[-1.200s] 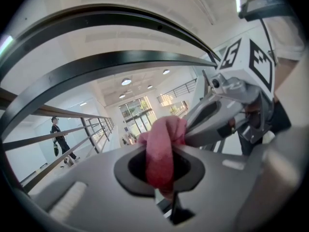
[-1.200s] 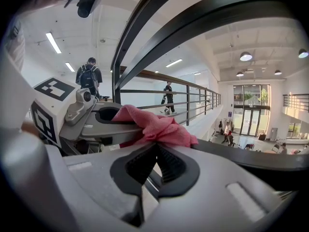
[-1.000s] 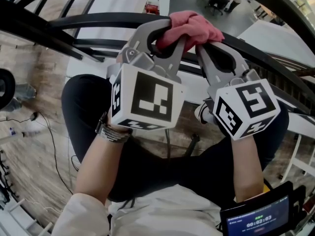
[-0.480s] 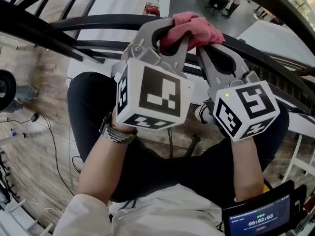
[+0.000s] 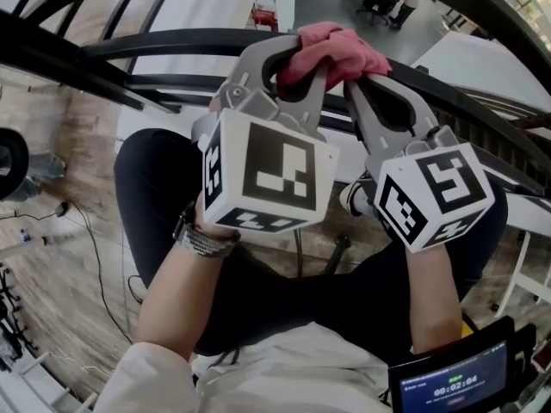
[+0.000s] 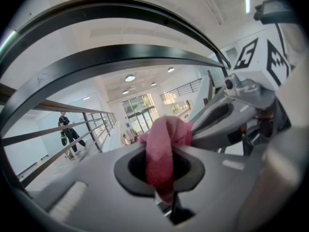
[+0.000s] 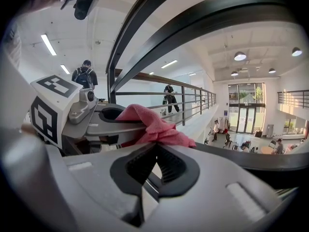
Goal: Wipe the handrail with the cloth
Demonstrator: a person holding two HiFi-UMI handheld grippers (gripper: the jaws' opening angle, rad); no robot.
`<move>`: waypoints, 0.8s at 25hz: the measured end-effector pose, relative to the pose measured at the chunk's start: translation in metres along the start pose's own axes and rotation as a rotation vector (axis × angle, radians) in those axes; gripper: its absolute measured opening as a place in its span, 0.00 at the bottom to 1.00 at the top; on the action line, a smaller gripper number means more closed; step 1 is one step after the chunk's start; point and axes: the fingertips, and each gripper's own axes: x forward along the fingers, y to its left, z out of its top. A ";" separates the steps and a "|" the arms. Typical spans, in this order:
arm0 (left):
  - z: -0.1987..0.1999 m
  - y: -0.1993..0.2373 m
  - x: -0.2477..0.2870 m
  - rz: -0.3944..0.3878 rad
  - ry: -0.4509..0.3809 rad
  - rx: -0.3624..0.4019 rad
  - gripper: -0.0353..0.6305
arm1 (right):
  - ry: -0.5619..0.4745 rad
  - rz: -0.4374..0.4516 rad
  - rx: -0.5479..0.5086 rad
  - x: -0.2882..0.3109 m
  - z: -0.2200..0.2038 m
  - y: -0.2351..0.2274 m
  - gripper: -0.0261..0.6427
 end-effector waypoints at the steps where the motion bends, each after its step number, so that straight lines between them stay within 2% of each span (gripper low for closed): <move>1: 0.000 -0.001 0.000 -0.002 0.004 0.002 0.10 | 0.002 -0.003 0.001 -0.001 -0.001 -0.001 0.04; 8: 0.001 -0.001 0.004 -0.013 0.036 0.004 0.10 | 0.006 -0.034 0.008 -0.011 -0.007 -0.017 0.04; 15: 0.007 -0.019 0.009 -0.021 0.047 0.054 0.10 | -0.016 -0.036 0.023 -0.021 -0.007 -0.026 0.04; 20: 0.007 -0.024 0.010 -0.024 0.046 0.053 0.10 | -0.016 -0.038 0.031 -0.026 -0.011 -0.029 0.04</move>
